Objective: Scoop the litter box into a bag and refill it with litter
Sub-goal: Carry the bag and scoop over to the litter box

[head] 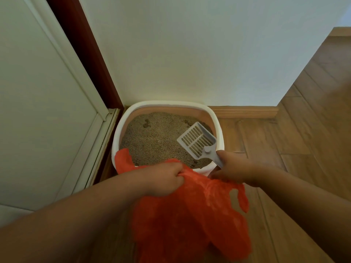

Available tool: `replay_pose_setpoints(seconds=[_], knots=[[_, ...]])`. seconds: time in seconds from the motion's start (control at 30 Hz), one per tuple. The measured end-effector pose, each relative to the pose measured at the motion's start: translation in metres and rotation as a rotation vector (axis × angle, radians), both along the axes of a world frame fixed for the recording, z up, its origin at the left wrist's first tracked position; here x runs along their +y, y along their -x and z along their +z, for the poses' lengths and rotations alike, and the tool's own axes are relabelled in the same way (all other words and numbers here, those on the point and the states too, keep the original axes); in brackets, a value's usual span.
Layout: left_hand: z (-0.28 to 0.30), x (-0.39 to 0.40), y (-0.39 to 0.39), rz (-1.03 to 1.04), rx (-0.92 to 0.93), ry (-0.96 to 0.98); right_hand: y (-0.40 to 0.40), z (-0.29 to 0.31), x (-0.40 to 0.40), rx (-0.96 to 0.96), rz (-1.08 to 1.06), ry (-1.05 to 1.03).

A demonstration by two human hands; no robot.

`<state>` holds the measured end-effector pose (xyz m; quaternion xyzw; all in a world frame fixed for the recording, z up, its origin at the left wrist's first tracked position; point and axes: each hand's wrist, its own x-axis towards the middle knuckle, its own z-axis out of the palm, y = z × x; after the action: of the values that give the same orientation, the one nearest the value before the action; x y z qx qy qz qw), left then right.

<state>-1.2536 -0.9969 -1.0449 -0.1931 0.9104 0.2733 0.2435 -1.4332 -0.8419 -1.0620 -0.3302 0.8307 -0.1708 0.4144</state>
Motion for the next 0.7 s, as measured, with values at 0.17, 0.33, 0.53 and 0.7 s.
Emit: replay_pose_setpoints(seconds=[0.17,0.33,0.53,0.7], knots=[[0.001,0.004,-0.002,0.040,0.010,-0.079,-0.005,0.000,0.003,-0.470,-0.071,0.157],[0.008,0.005,0.001,0.170,0.211,-0.243,-0.007,-0.005,0.005,-0.658,-0.064,0.092],[-0.004,-0.012,-0.002,0.183,0.178,0.084,-0.004,-0.021,0.014,-0.518,0.031,0.027],[-0.011,-0.017,-0.021,0.027,-0.157,0.145,0.005,-0.024,0.020,-0.299,0.132,-0.092]])
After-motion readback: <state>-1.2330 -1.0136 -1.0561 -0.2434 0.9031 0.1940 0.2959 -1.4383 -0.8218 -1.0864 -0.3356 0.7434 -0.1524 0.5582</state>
